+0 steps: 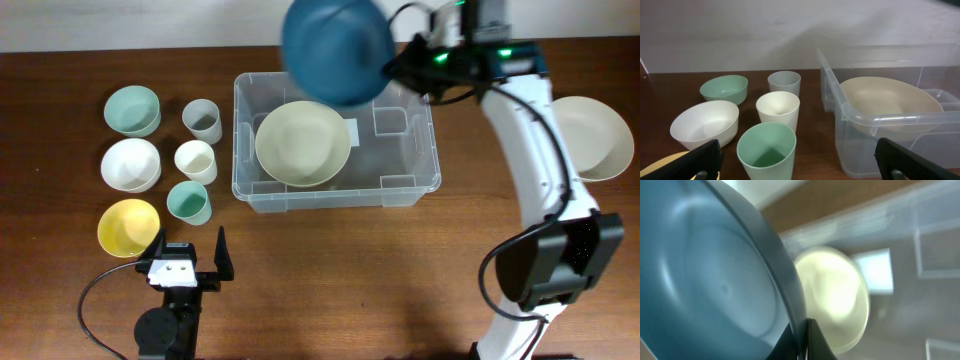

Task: Pack container
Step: 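Lift the teal plate with the right gripper toward the bin, then lower the teal plate onto the cream plate and open the right gripper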

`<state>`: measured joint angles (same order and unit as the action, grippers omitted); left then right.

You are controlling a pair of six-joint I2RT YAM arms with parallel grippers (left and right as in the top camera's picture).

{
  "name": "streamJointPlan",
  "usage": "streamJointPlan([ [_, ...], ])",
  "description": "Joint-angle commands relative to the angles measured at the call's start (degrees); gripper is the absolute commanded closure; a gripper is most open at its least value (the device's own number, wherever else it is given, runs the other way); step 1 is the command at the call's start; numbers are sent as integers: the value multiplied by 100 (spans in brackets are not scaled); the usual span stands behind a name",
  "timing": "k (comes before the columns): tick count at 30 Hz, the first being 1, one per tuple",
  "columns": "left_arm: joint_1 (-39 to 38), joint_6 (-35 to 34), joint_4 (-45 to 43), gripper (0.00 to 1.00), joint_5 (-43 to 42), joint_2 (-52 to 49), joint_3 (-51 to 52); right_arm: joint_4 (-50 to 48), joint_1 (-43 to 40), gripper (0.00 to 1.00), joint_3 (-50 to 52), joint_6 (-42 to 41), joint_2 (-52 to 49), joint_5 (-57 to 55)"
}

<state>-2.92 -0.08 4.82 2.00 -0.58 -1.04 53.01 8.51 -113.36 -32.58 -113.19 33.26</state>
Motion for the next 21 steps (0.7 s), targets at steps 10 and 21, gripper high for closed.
streamJointPlan([
  [10,26,-57,-28,0,59,24,50,411,1121,96,-28,538,-348,-1768],
  [21,26,-57,-28,0,59,24,50,254,1097,96,-28,535,-1102,-1851],
])
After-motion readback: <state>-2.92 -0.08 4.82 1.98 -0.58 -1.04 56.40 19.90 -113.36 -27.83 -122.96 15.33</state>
